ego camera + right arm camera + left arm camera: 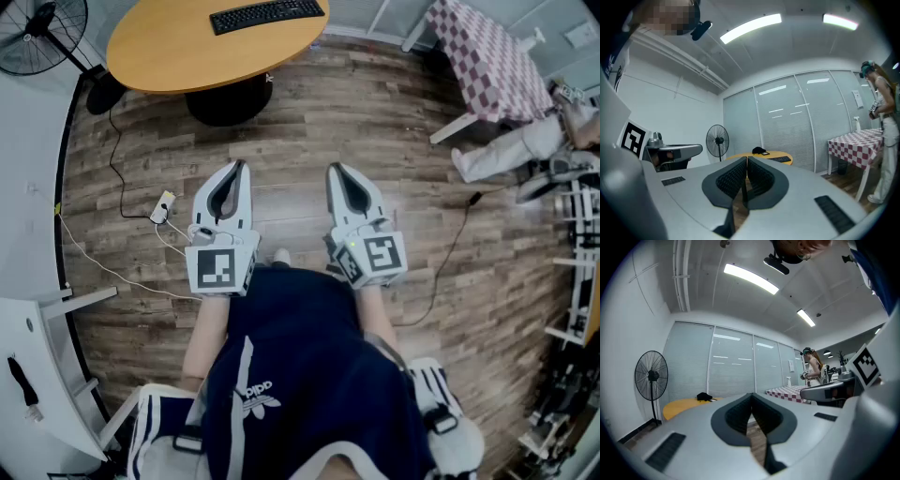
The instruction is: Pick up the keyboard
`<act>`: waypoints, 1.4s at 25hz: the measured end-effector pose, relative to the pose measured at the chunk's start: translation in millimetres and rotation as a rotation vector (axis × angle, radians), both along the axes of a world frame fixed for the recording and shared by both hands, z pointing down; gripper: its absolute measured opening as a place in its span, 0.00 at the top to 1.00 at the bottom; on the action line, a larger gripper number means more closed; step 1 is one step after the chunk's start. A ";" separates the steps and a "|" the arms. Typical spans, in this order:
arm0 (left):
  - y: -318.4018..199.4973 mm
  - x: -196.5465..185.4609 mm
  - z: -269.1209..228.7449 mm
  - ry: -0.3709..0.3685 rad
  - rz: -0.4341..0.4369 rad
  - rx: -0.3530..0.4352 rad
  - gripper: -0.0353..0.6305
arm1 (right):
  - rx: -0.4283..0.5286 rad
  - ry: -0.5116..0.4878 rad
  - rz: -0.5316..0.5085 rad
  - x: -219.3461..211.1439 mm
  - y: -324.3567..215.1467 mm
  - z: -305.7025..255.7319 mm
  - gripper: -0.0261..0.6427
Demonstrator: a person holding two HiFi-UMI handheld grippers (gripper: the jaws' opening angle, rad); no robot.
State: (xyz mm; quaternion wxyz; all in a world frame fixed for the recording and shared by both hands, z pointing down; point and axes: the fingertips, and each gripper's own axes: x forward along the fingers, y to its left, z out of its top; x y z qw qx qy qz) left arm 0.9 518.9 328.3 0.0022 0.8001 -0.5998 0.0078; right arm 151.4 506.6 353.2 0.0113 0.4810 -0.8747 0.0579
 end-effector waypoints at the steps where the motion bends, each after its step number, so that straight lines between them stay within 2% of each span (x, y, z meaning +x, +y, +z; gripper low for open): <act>1: -0.3 0.8 -0.6 -0.008 0.006 0.005 0.94 | 0.000 -0.001 0.003 0.1 -0.5 -0.2 0.95; 19: -5.2 5.8 -10.5 -0.021 0.015 0.027 0.94 | 0.046 -0.025 0.011 8.7 -7.7 -11.3 0.95; 25: -9.6 3.7 -7.7 -0.006 0.010 0.022 0.94 | 0.011 -0.027 0.024 13.5 -8.6 3.4 0.95; 35: -65.7 -7.6 -1.6 0.029 0.021 0.006 0.94 | -0.037 -0.019 0.053 11.2 -56.9 16.5 0.95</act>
